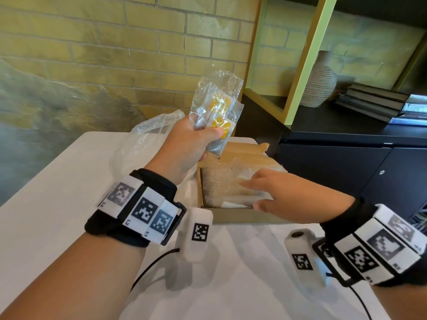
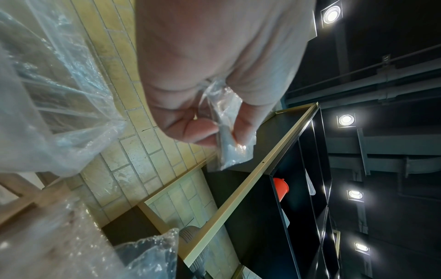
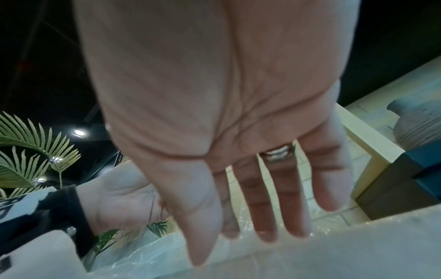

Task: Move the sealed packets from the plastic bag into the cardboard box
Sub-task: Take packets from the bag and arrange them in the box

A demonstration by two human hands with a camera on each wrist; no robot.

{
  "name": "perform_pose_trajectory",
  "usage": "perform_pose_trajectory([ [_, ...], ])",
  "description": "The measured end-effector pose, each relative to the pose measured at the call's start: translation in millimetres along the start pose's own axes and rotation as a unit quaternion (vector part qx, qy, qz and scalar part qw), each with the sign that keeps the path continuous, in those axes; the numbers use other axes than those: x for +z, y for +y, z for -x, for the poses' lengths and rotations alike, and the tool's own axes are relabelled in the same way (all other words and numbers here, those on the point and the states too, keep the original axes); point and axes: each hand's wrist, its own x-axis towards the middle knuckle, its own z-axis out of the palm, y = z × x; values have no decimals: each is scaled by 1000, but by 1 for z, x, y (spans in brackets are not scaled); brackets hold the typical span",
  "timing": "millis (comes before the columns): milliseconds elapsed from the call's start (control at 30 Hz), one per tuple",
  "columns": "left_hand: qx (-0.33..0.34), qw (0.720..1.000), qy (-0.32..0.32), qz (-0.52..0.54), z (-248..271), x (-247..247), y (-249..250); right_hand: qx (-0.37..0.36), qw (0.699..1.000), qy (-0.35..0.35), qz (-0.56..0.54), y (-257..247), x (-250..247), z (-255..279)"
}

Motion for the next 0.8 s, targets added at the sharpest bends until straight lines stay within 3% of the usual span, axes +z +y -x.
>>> perform_pose_trajectory([
  [100,3,1000,5,0,0,-1,0,-13,1000,17,-9,0,-1,3],
  [267,2,1000,1,2,0,-1,0,-23,995,-101,16,-4,10,1],
  [500,2,1000,6,2,0,-1,-1,7,998,-51,-47,-3,9,-1],
  [800,-3,1000,14,7,-3,-3,-3,33,993,-115,7,-4,12,7],
])
